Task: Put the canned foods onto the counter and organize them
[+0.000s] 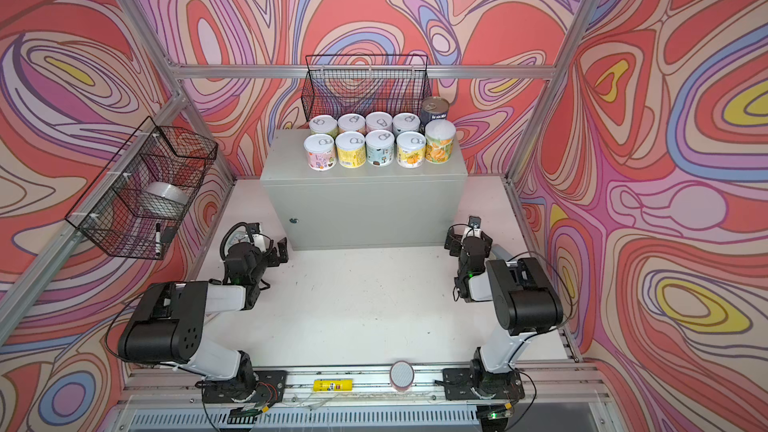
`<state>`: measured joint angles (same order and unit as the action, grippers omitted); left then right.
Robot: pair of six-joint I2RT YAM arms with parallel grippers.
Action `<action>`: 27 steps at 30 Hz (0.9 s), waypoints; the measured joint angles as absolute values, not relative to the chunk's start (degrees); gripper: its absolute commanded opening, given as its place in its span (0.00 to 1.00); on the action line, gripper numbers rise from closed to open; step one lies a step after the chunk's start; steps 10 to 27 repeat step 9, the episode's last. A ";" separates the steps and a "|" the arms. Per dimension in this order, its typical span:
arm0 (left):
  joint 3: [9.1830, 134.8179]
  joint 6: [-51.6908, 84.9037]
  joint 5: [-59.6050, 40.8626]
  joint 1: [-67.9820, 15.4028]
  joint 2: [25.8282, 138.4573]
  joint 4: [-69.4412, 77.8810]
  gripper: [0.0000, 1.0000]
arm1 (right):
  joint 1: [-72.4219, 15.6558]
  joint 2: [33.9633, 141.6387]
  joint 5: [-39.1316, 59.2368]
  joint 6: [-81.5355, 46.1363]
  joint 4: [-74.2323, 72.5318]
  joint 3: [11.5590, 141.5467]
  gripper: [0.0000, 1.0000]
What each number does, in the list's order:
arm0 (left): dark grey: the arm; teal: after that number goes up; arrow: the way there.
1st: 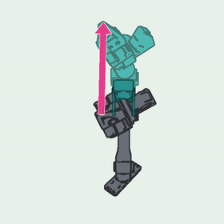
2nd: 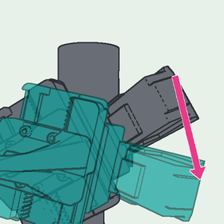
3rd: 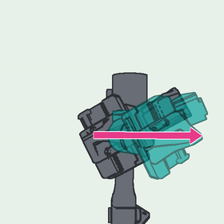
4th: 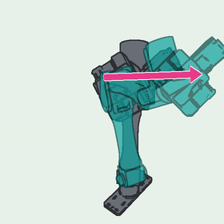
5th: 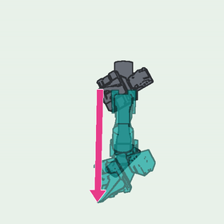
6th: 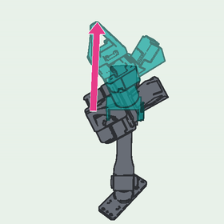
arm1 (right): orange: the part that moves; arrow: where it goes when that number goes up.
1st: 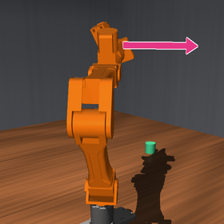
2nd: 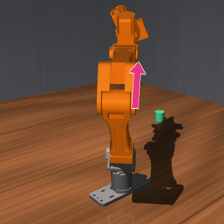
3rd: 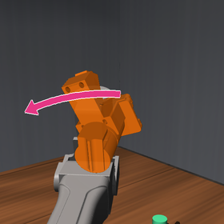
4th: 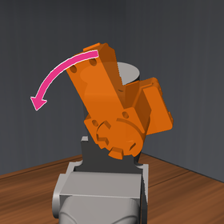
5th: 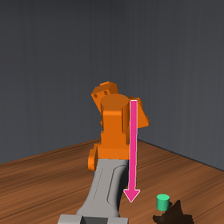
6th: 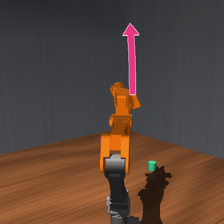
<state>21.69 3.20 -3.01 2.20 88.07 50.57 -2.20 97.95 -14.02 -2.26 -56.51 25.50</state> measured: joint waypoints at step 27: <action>21.69 3.18 -3.01 2.20 88.07 50.54 1.00 | -1.19 98.10 -12.14 -2.66 -55.20 26.76 0.99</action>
